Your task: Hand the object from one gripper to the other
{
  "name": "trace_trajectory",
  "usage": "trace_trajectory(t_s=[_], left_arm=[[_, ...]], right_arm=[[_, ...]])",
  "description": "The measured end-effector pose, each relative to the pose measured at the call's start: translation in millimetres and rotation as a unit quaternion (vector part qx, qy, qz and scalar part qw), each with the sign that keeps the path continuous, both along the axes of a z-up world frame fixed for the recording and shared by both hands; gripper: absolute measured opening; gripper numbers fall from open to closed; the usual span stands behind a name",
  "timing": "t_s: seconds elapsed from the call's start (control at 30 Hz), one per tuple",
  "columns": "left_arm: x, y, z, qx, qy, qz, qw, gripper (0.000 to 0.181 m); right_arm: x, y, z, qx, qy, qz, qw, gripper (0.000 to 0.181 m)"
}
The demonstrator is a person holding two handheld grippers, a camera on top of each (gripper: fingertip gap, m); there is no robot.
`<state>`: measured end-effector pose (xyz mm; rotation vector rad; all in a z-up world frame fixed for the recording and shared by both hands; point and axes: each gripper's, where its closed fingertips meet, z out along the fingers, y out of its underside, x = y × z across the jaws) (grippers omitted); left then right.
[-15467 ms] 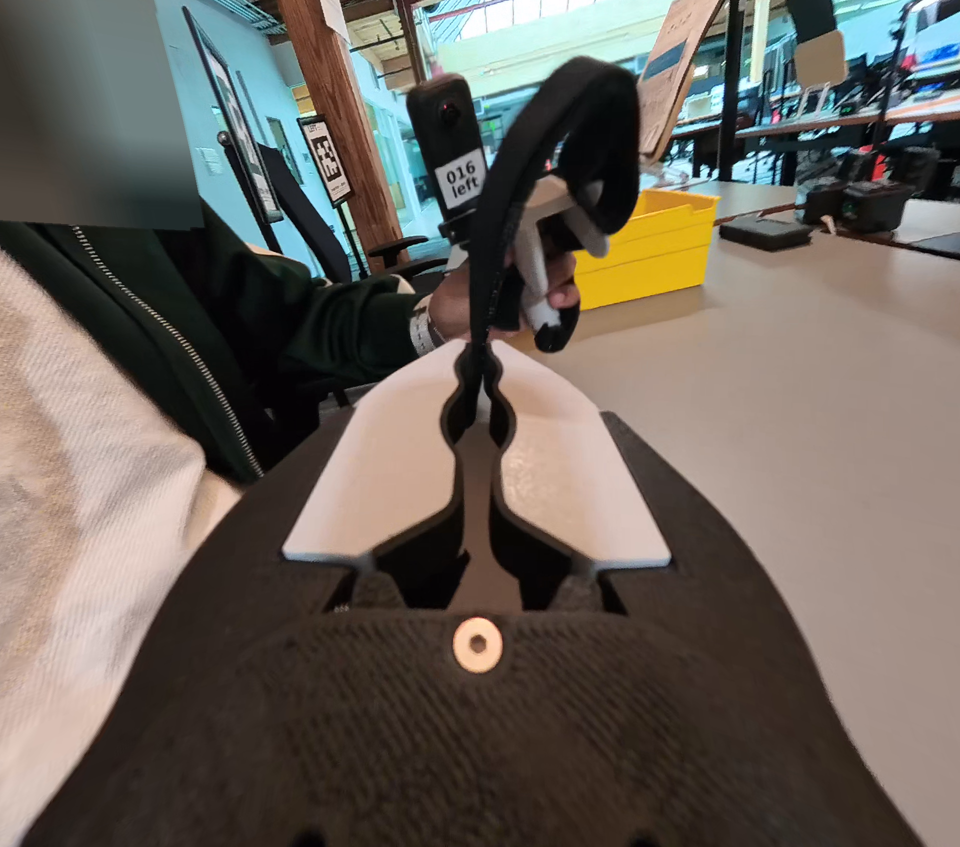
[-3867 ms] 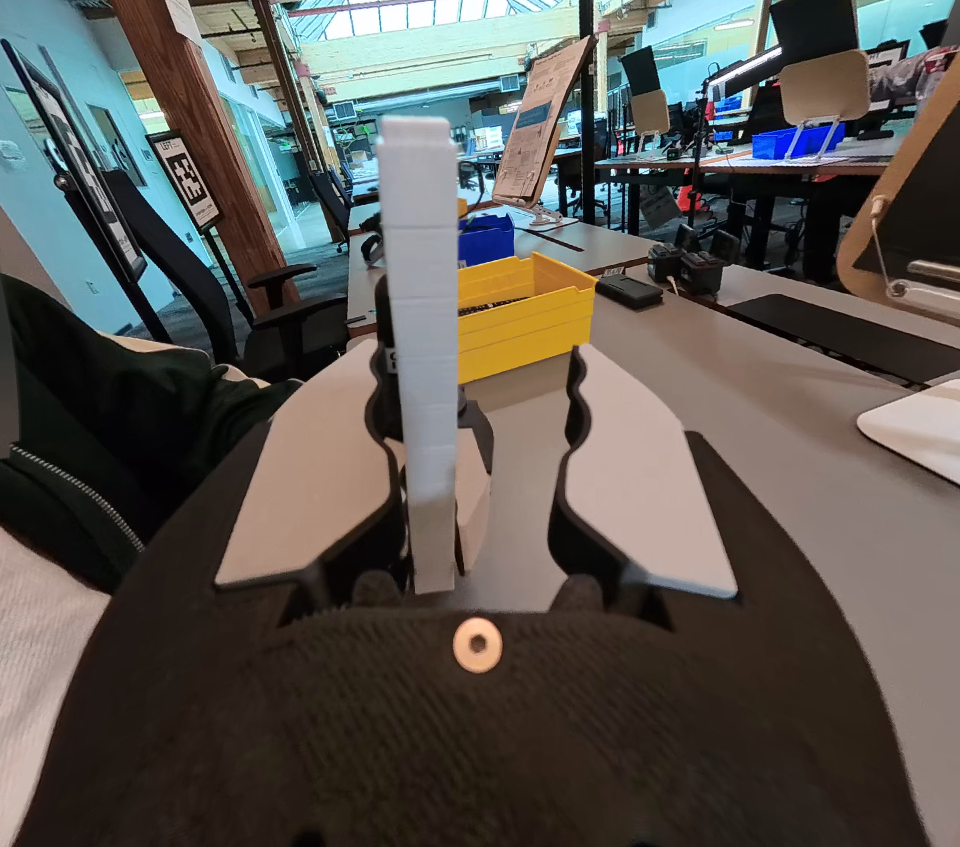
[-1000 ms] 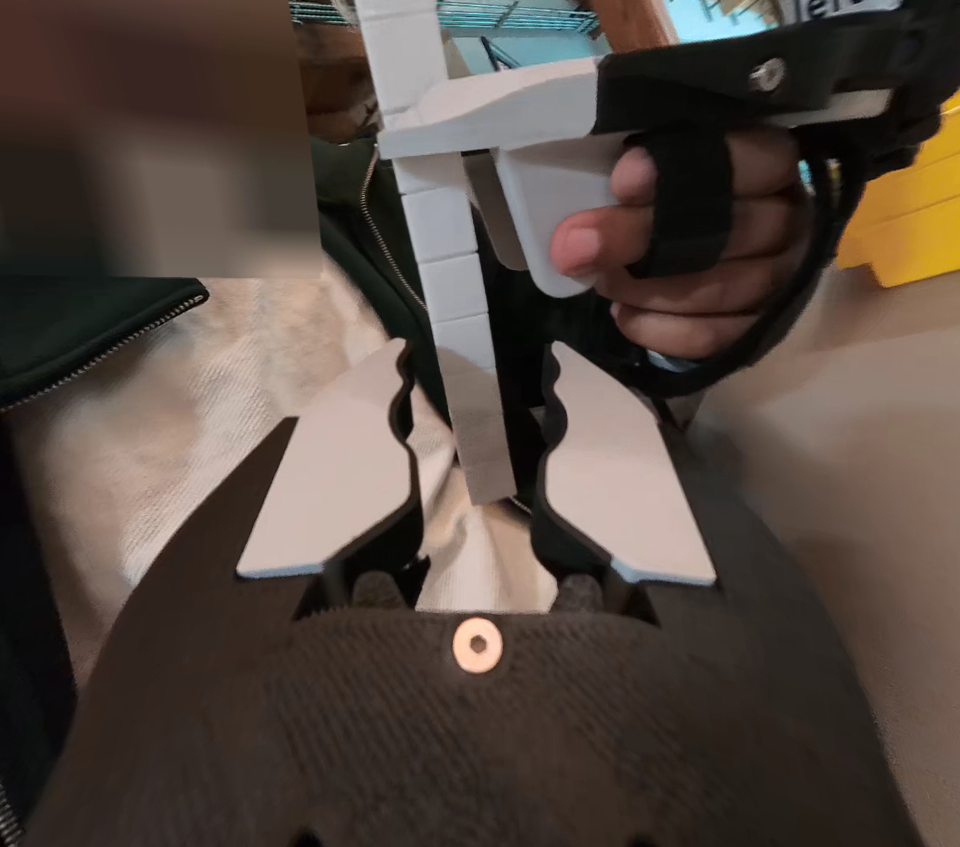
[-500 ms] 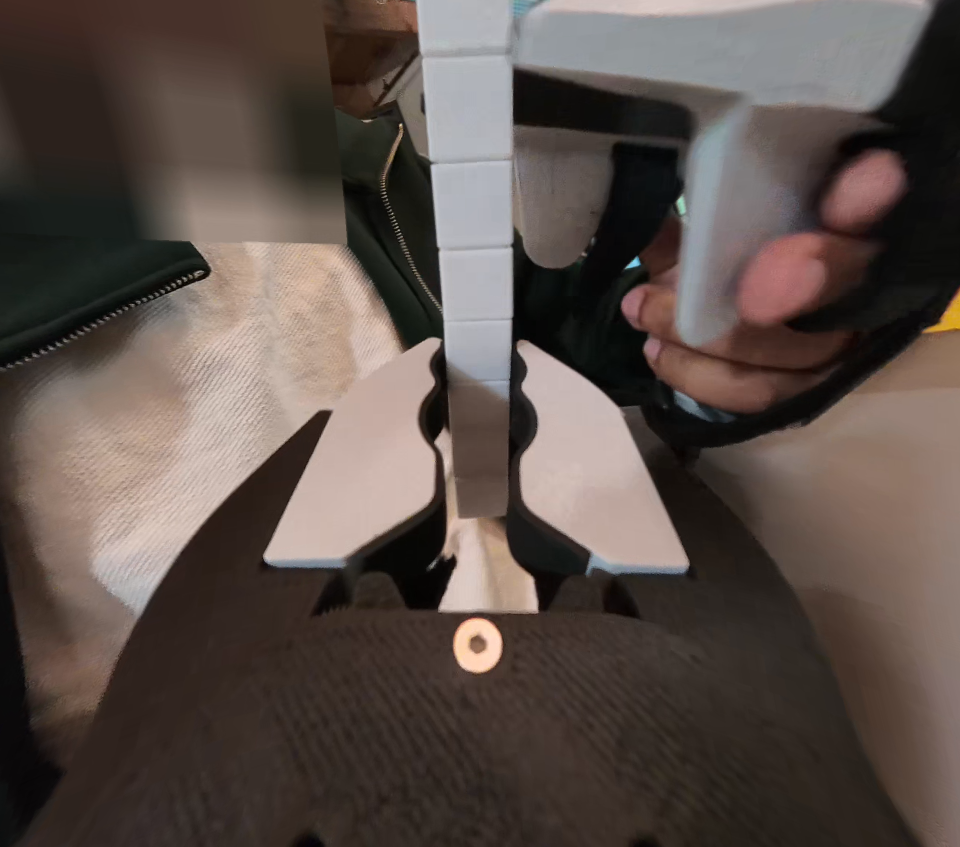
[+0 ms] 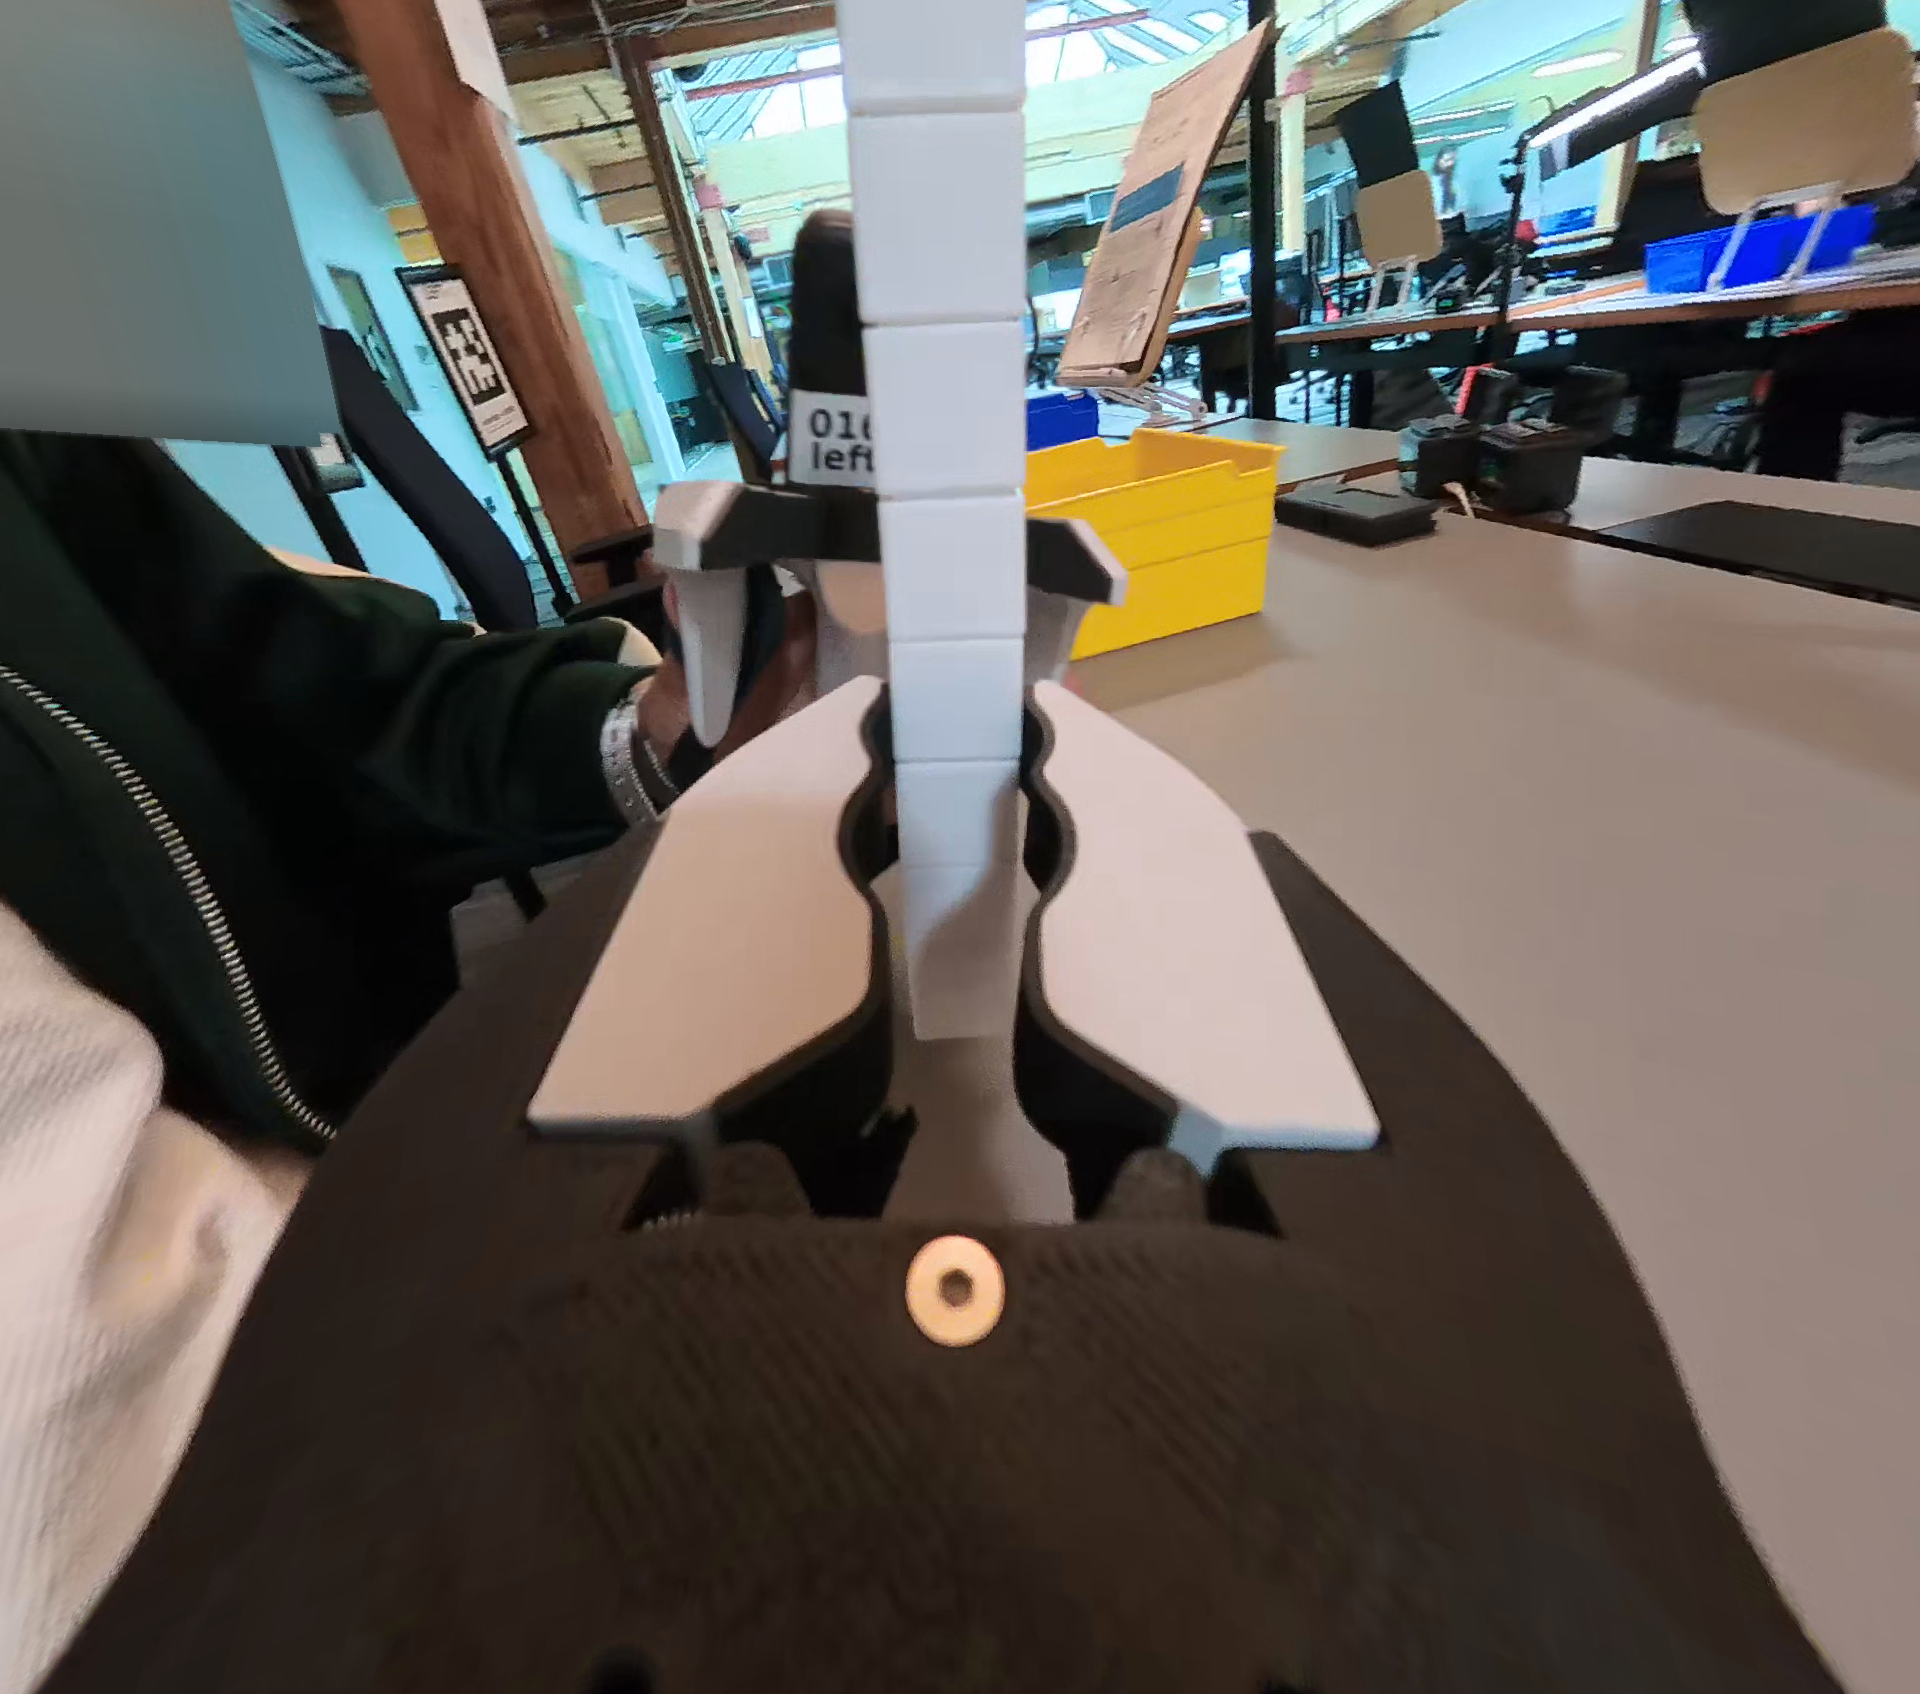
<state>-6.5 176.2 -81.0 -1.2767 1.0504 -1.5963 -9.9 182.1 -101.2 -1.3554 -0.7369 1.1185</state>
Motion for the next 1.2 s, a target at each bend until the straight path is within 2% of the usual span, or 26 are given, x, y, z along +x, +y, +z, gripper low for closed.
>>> trace_trajectory(t_s=[0.13,0.3,0.6,0.77,0.87,1.0,1.03,1.1,1.2], left_arm=[[1.4,-2.6,3.7,0.039,0.013,0.025,0.999,0.062],[-1.2,-6.2,12.3,0.058,0.005,0.034,0.998,0.046],[-6.1,-2.5,19.4,0.025,-0.022,0.028,0.999,0.046],[-9.7,-11.3,31.8,0.001,-0.061,-0.014,0.998,0.038],[-10.5,-12.6,32.7,-0.006,-0.064,-0.021,0.998,0.023],[-12.2,-10.8,33.2,0.0,-0.06,-0.018,0.998,0.023],[-13.3,-9.6,33.7,0.001,-0.061,-0.014,0.998,0.023],[-15.3,-7.3,34.9,0.001,-0.063,-0.009,0.998,0.023],[-17.6,-3.9,35.0,0.006,-0.059,-0.002,0.998,0.023]], right_arm=[[-11.6,-0.2,-12.8,-0.014,-0.026,-0.002,1.0,0.022],[-26.9,-9.1,-15.4,-0.017,-0.027,0.022,0.999,0.022],[-35.0,-15.6,-21.1,-0.015,-0.042,0.043,0.998,0.022],[-38.9,-21.2,-23.8,-0.017,-0.047,0.064,0.997,0.022],[-40.7,-22.0,-26.7,-0.022,-0.048,0.071,0.996,0.022],[-40.0,-23.5,-24.5,-0.026,-0.036,0.083,0.996,0.022],[-39.8,-24.2,-23.5,-0.03,-0.029,0.089,0.995,0.024],[-37.6,-20.6,-22.3,-0.044,-0.016,0.089,0.995,0.042],[-30.5,-12.3,-20.1,-0.064,0.008,0.081,0.995,0.059]])
